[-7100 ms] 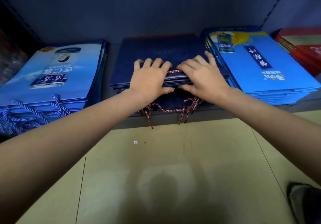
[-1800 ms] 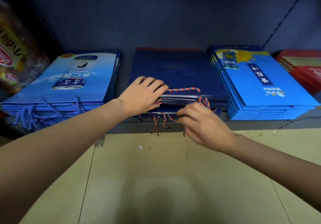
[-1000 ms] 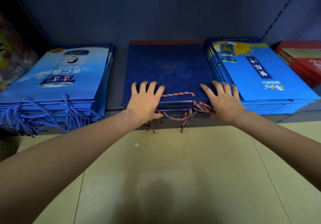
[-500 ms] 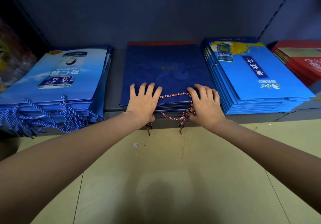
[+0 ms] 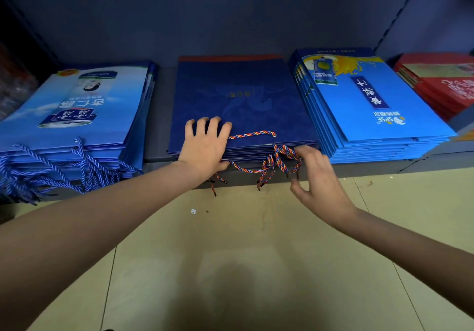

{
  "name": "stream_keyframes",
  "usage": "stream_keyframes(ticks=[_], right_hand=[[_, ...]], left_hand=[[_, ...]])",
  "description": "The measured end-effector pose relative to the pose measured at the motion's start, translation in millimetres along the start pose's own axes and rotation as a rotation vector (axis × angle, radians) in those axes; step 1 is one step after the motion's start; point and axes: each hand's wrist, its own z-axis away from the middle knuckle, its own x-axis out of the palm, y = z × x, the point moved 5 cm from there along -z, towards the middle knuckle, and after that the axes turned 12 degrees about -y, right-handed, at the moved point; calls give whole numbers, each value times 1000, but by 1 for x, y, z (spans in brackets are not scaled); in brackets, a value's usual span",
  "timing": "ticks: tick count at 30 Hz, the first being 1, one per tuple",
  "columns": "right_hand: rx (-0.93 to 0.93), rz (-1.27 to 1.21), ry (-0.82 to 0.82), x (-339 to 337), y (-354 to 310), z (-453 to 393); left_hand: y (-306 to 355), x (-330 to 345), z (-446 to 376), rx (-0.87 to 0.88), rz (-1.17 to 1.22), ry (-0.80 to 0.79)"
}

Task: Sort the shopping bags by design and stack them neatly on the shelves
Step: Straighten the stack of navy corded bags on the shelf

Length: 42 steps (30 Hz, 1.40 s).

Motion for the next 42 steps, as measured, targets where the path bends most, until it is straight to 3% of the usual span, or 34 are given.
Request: stream_keyframes(ticks=[5,10,17,19,22,24,25,28,32,36,38,42], right_hand=[[181,-141,-72,22,-4,-4],[413,-393,-33,18,5,-11],[456,-98,-511,59,16,3],[479,-77,-500,57,20,5],[373,-153,-93,24,12,-3],[112,-132,152,-2,-6,-10],[-44,-51,190,-7,-18,-15],[-327,459,87,13,-44,-24],[-213,697,-17,53,-45,-34],[-184,593,-2,47,-52,-40],[-232,429,50,34,-55,-34],[-104,-323,58,7,-53,-34]], left_hand=[[0,-1,0,3,-22,6],[1,0,1,3,-32,7],[2,0,1,10,-41,14],[2,0,0,10,-34,22],[0,0,0,11,-24,18],[-1,0,-1,7,-23,21],[-1,0,-2,8,-26,19],[-3,-2,-5,21,-40,10],[-6,-8,-8,71,-91,0],[-12,-20,-10,157,-174,44],[-18,-31,-13,199,-187,89],[-30,-52,-13,238,-203,210]])
